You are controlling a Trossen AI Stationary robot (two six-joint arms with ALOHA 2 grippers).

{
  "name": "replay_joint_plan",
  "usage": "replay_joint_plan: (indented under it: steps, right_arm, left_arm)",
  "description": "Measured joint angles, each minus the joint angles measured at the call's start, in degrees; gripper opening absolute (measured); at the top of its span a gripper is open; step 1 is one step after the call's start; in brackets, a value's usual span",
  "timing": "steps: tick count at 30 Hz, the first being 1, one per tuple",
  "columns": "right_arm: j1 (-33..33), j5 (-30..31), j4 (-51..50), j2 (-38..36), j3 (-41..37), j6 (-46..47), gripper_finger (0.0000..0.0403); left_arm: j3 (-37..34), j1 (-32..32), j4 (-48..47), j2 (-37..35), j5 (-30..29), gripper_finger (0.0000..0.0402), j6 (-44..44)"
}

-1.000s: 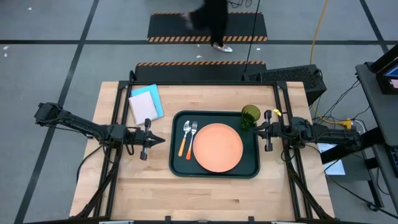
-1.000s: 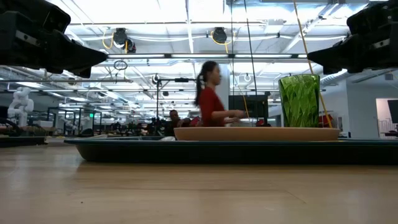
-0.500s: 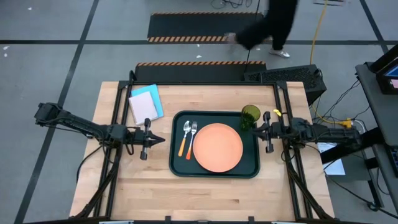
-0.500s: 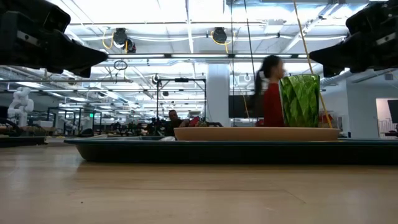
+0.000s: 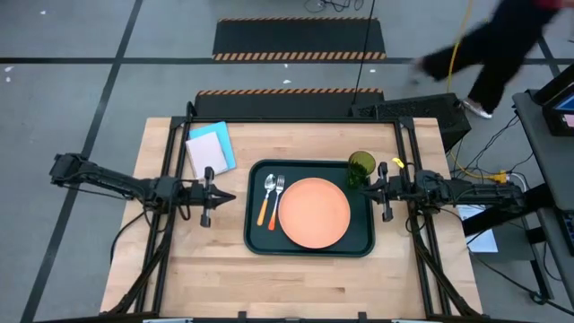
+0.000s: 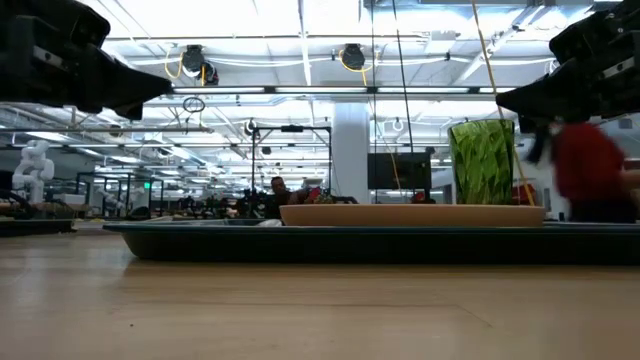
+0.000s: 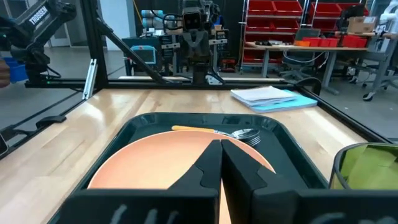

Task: Pick and place plate/cup/fork/spoon on tray
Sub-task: Return to Home Position

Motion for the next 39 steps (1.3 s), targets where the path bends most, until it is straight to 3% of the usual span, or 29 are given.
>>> replay_joint_plan:
  steps: [19,39]
  right_arm:
    - [0.00,-0.07,0.87,0.00,0.00,-0.11,0.0000]
    - [0.00,-0.04,0.92,0.00,0.00,-0.12,0.0000]
  left_arm:
    - [0.01,4.28,-14.18,-9.80,2.12,0.0014,-2.21]
    - [0.02,9.10,-27.02,-25.86,4.62,0.0014,0.96]
